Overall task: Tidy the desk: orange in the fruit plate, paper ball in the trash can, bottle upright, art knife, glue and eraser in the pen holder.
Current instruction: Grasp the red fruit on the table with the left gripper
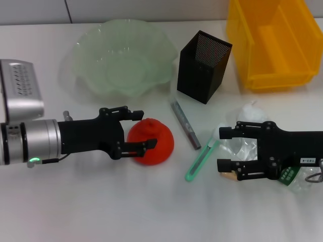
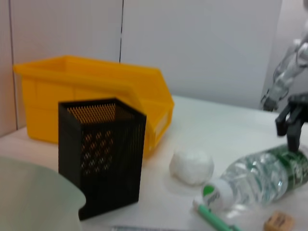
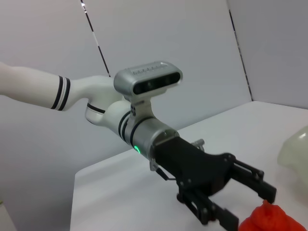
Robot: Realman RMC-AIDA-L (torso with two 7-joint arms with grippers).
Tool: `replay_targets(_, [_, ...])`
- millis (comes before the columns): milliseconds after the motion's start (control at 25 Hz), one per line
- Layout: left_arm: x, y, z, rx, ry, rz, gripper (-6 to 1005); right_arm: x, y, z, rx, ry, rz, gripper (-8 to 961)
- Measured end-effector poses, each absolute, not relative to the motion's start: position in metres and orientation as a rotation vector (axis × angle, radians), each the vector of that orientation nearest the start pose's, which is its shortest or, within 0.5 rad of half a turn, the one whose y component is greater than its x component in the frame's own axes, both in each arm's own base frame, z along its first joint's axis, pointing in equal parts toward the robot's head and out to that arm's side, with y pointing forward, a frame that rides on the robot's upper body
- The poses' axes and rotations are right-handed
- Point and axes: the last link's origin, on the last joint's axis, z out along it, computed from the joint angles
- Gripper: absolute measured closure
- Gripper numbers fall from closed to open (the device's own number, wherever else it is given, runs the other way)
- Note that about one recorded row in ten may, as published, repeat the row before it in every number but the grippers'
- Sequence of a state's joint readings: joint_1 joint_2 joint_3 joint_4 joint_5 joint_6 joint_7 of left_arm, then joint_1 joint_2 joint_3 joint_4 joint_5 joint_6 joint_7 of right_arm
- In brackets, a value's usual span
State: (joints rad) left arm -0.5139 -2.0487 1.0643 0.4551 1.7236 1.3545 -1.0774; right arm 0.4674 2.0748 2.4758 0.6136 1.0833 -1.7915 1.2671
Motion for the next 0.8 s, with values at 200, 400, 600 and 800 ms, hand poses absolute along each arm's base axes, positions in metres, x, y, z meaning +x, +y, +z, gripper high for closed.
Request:
replay_targets(200, [-0.2697, 0.3221, -0.0599, -2.800, -0.360, -0.522, 208, 0.2697, 0.2800, -0.0044, -2.905, 0.551, 0.831, 137])
replay_targets(400, [-0.2698, 0.3268, -0.0611, -2.784, -0.360, -0.498, 211, 0.2696, 0.2801, -0.0044, -2.905, 0.550, 0.832, 137])
replay_targets(600, [-0.2688, 0.3269, -0.0624, -2.789, -0.357, -0.496, 215, 0.2696, 0.2804, -0.0038, -2.904, 0.547, 0.830, 138])
replay_targets(800, [-0.2685, 0.3272, -0.0624, -2.789, -0.356, -0.497, 281, 0.2696, 0.2808, -0.0033, -2.903, 0.545, 0.830, 138])
